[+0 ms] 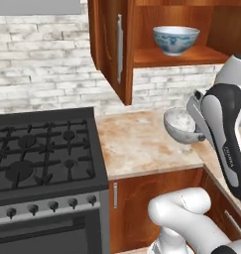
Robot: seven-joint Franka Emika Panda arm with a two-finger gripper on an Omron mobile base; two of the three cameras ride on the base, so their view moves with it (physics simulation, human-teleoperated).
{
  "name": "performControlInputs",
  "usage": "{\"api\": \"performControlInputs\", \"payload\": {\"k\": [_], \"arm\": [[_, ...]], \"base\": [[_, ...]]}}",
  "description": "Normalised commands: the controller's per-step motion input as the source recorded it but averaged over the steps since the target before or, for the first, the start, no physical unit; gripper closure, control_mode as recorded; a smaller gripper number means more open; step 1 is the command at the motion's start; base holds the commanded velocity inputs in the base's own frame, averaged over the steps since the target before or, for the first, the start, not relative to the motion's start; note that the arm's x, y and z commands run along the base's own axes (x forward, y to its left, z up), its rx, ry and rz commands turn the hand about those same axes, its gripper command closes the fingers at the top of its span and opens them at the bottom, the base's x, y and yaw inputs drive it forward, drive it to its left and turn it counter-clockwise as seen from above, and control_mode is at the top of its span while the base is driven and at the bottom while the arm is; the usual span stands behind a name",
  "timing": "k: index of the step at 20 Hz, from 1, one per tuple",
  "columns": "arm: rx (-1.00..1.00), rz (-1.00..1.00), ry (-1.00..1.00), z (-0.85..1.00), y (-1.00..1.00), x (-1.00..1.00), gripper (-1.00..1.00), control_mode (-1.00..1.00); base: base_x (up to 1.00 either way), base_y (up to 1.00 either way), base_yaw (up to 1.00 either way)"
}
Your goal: Take the smaller bowl and place it next to the appetizer plate on the dining counter , and place the larger bowl next to the plate with cooked food.
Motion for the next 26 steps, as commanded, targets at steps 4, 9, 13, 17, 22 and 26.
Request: {"api": "performControlInputs", "payload": {"k": [4,9,13,17,22,26], "arm": [[0.00,0.00,0.00,0.00,0.00,0.00,1.00,1.00],[0.00,0.00,0.00,0.00,0.00,0.00,1.00,1.00],[0.00,0.00,0.00,0.00,0.00,0.00,1.00,1.00],[0.00,0.00,0.00,0.00,0.00,0.00,1.00,1.00],[0.00,0.00,0.00,0.00,0.00,0.00,1.00,1.00],[0.00,0.00,0.00,0.00,0.00,0.00,1.00,1.00]], "base": [[-0.63,0.38,0.05],[-0.33,0.24,0.35],[-0.43,0.45,0.56],[-0.54,0.47,0.78],[-0.28,0.52,0.93],[-0.01,0.46,0.99]]}}
